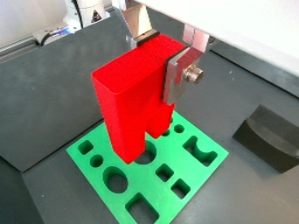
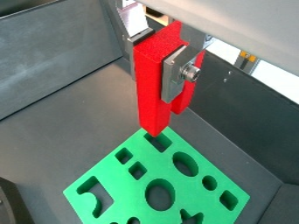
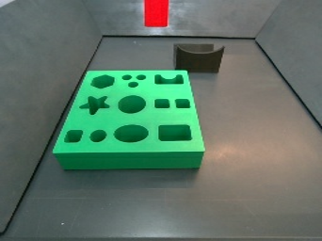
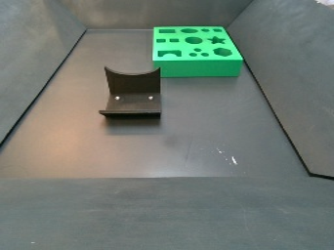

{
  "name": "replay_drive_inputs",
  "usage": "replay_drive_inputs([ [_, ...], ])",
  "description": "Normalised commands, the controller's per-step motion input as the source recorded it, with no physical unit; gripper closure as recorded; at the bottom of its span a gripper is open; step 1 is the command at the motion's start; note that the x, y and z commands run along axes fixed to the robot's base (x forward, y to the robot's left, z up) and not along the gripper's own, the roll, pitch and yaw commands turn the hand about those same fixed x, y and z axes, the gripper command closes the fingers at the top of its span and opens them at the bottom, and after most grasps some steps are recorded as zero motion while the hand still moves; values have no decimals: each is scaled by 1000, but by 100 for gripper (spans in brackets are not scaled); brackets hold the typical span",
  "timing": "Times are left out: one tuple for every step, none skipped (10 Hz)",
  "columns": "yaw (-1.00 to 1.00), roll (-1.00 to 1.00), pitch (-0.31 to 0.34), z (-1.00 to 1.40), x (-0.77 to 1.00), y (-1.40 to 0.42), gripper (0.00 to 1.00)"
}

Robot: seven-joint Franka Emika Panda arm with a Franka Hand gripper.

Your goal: Insert the double-square object.

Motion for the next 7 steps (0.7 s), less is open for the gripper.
replay_drive_inputs([
  [0, 0, 0, -37, 0, -11, 100],
  [0, 0, -4, 0, -14, -6, 100],
  [-666, -80, -270, -366, 34, -306, 100],
  [-883, 93, -124, -800, 0, -309, 100],
  [-986, 47, -124, -823, 0, -154, 100],
  [-923, 9, -149, -883, 0, -80, 100],
  [-949, 0, -110, -914, 14, -9, 100],
])
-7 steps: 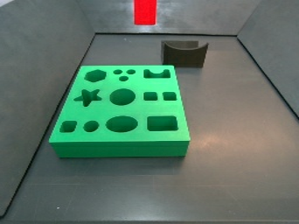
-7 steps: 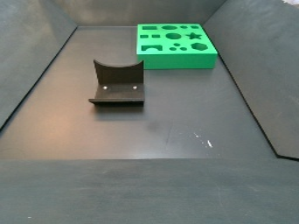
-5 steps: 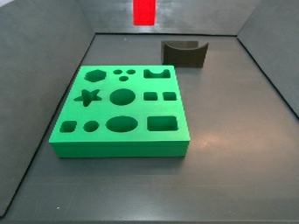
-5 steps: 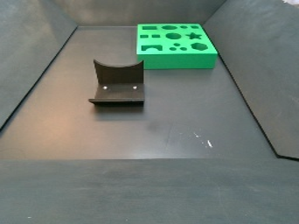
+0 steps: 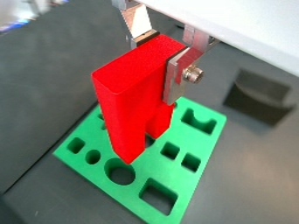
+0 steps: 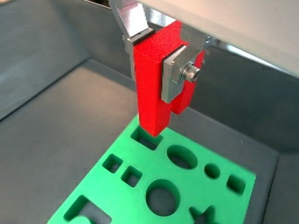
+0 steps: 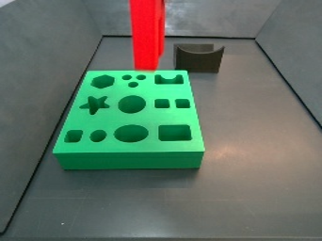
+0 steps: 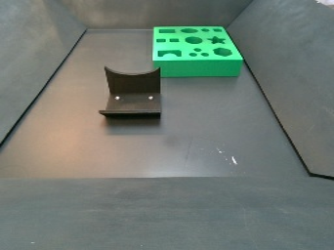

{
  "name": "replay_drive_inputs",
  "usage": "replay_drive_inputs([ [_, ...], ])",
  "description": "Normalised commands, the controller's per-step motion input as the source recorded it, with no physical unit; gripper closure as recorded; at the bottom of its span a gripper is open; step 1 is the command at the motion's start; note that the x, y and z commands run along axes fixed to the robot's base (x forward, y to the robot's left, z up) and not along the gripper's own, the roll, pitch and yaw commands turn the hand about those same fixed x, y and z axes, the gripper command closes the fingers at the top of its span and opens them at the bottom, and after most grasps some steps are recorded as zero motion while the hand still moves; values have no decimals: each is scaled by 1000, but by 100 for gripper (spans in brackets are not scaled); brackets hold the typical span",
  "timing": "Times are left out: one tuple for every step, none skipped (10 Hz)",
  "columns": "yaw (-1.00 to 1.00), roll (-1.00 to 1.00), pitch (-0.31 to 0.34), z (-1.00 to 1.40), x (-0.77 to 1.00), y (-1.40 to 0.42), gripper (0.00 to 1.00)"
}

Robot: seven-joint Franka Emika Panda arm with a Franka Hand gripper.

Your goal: Insert the double-square object.

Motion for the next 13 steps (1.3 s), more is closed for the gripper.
replay_drive_inputs([
  [-954, -70, -91, -603, 6, 0, 100],
  [-971, -59, 0, -546, 160, 9, 100],
  [-843, 24, 0, -486, 277, 166, 100],
  [-803, 74, 0, -486, 283, 186, 100],
  [-757, 101, 10, -497, 326, 203, 100],
  [-714, 126, 17, -489, 389, 211, 100],
  [-669, 153, 29, -511, 443, 220, 100],
  [-751, 86, 0, -329, 446, 163, 100],
  [-894, 0, 0, -197, 260, 151, 100],
  [-966, 0, 0, -97, 143, 69, 100],
  [-974, 0, 0, -89, 129, 51, 100],
  [-1000, 0, 0, -91, 74, 20, 100],
  [-1000, 0, 0, -83, 11, 0, 100],
])
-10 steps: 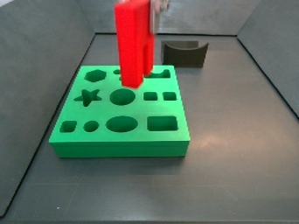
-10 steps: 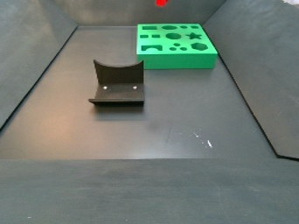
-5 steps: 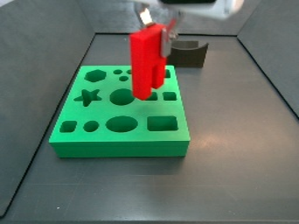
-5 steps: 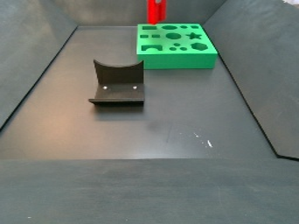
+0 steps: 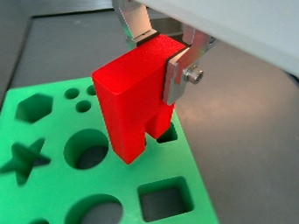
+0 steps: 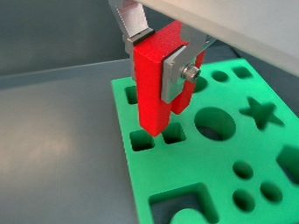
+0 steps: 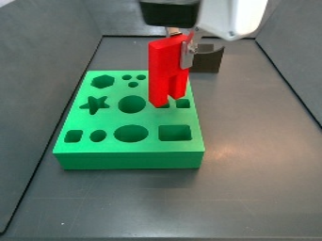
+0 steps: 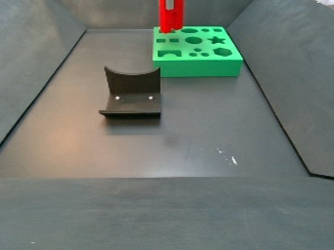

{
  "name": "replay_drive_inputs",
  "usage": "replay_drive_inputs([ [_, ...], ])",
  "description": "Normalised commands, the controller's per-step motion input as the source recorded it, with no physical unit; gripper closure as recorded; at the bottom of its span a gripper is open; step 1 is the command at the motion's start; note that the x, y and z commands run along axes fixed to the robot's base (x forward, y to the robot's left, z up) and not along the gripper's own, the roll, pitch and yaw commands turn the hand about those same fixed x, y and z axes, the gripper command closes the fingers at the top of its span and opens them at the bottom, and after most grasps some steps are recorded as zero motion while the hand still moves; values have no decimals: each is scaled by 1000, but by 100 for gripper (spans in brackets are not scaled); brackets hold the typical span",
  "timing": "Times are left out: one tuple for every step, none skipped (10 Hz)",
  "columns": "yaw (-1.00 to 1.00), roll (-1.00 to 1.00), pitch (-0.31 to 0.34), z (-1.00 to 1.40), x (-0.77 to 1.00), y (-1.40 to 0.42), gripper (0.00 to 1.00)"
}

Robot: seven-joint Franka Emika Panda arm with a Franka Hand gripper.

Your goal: Insert the double-square object.

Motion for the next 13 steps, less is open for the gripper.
replay_drive_inputs([
  [-1000, 0, 0, -83, 0, 0, 100],
  [-1000, 0, 0, -97, 0, 0, 100],
  [-1000, 0, 0, -151, 0, 0, 100],
  [-1000, 0, 0, -209, 40, 6, 100],
  [-851, 0, 0, -180, 186, 29, 100],
  [-714, 0, 37, -149, 294, 0, 100],
  [-631, 0, 46, -129, 383, 0, 100],
  [-526, 10, 61, -126, 377, 0, 100],
  [-369, 1, 34, -149, 286, 0, 100],
  [-14, 24, 7, -54, 0, 0, 100],
  [0, 13, 24, -191, 0, 0, 100],
  [0, 11, 0, -266, -60, 0, 100],
  [0, 1, 0, -266, -206, 66, 100],
])
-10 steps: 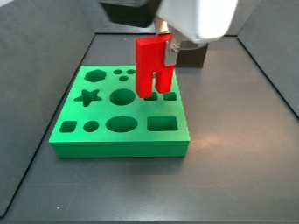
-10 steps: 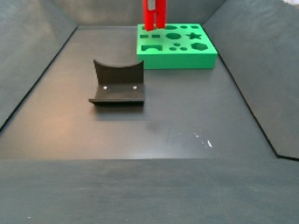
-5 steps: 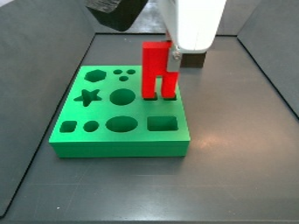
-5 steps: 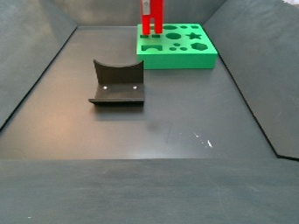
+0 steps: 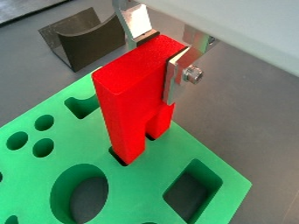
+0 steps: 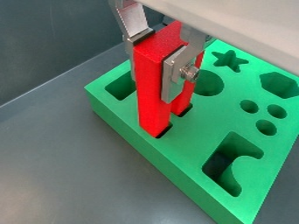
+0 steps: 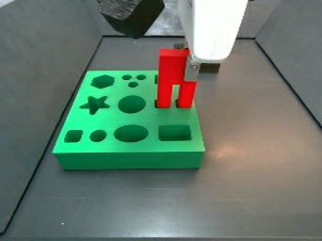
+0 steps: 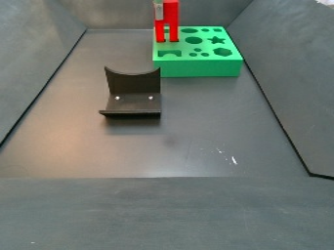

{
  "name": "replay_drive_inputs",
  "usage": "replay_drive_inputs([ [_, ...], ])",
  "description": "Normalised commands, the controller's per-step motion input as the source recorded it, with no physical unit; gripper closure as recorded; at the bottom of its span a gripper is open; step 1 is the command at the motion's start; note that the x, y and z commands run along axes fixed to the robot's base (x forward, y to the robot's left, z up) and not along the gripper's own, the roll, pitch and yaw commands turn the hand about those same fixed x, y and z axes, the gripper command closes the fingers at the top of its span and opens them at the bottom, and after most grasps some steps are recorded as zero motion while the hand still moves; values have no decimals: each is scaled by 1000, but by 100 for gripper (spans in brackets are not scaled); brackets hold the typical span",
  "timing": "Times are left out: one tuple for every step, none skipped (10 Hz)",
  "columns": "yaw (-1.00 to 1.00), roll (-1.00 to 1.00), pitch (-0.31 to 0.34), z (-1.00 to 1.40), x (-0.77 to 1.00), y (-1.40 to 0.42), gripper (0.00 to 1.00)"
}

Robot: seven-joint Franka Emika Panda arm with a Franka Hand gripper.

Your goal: Insert the double-square object.

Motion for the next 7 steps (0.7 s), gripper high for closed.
replay_drive_inputs([
  [0, 13, -1, -280, -171, 74, 100],
  [200, 103, -7, -349, -89, 100, 100],
  [183, 59, -4, -374, -20, 43, 100],
  [80, 39, 0, -429, 0, 0, 100],
  [31, 80, 0, -300, 0, 0, 100],
  [-63, 0, 17, 0, 0, 0, 100],
  [0, 0, 0, 0, 0, 0, 100],
])
